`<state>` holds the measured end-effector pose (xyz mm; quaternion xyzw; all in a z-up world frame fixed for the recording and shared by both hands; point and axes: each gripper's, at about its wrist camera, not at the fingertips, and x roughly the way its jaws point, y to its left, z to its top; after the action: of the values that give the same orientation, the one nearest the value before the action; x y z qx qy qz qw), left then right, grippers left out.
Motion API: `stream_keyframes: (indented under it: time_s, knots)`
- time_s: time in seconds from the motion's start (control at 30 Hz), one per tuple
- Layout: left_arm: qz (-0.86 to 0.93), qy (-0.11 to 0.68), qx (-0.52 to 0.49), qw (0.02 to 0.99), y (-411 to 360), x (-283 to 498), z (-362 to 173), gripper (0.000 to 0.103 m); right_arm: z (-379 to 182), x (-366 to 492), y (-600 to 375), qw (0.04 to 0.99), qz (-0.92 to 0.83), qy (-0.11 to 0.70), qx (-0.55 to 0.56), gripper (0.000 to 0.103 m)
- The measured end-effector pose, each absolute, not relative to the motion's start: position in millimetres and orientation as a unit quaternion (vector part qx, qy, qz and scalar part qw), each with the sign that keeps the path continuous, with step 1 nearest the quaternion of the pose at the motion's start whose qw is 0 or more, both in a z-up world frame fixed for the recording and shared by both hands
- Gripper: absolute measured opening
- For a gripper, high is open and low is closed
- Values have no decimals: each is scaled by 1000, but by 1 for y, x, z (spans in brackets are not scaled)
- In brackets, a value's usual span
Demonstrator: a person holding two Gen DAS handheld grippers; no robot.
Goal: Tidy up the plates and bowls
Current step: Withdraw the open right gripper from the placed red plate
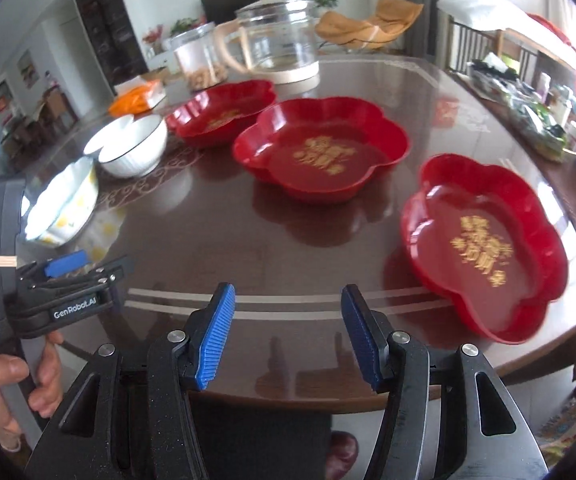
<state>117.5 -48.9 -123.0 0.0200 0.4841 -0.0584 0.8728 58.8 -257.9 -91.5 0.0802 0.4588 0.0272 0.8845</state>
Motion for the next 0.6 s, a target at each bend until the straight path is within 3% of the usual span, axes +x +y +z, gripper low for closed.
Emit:
stream_keyframes:
  time_s: [0.6]
  knots:
    - [-27, 489, 12, 872, -35, 138, -140, 85, -115, 100, -210, 881, 19, 471, 37, 59]
